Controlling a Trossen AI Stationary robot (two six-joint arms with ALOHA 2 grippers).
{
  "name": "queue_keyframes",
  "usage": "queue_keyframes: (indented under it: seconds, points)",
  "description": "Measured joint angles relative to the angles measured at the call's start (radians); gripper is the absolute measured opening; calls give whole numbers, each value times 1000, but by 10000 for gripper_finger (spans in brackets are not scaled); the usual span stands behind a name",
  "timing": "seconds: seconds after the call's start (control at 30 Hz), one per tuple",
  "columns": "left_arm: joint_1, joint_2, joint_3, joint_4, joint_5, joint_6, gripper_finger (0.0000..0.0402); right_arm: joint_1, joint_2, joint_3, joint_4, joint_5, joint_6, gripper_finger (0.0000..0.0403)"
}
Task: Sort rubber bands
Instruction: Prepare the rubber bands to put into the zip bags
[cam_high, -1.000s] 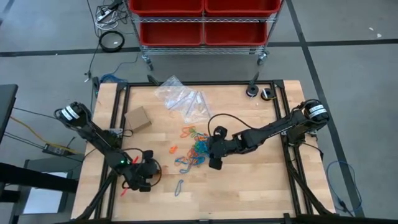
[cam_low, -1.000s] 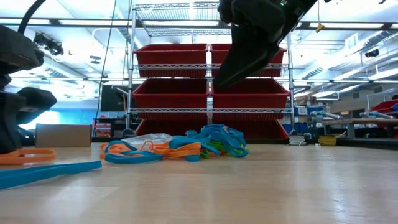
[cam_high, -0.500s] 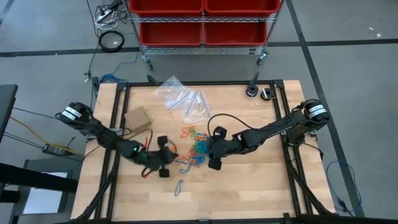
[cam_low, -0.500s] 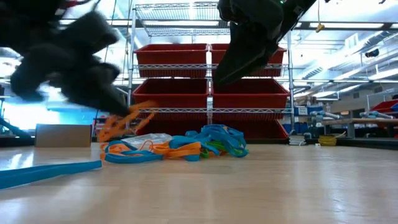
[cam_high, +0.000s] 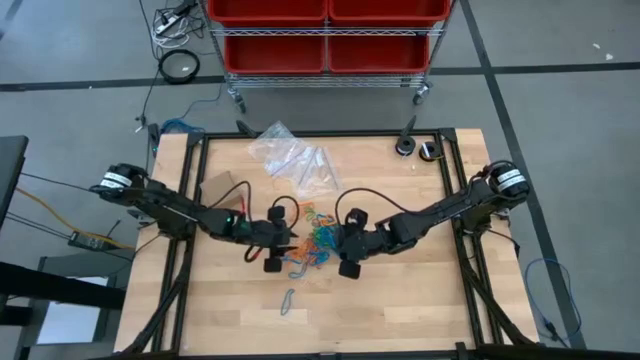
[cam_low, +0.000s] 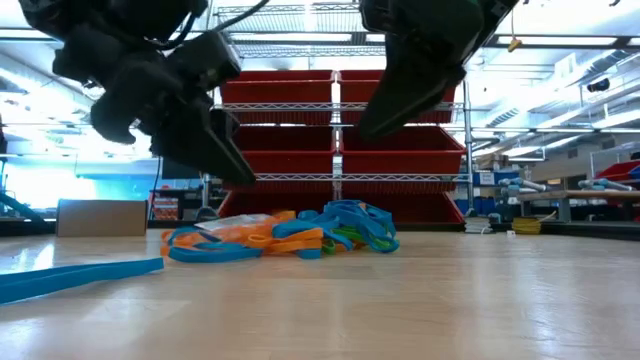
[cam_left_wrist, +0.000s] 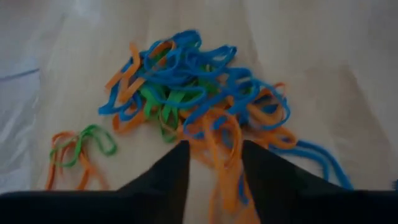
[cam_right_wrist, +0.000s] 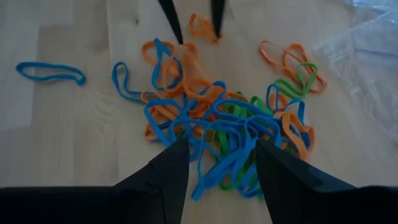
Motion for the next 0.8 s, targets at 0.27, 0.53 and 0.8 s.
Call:
queue_keyframes:
  seconds: [0.27,0.53,0.8]
  points:
    - [138,-1,0,-34,-111,-52,224,31,0,0,-3,37,21,169]
    - [311,47,1,-35,158,-82,224,58,0,0,-3,66,30,169]
    - [343,214,3,96,222,-87,224,111,0,0,-1,137,28,168]
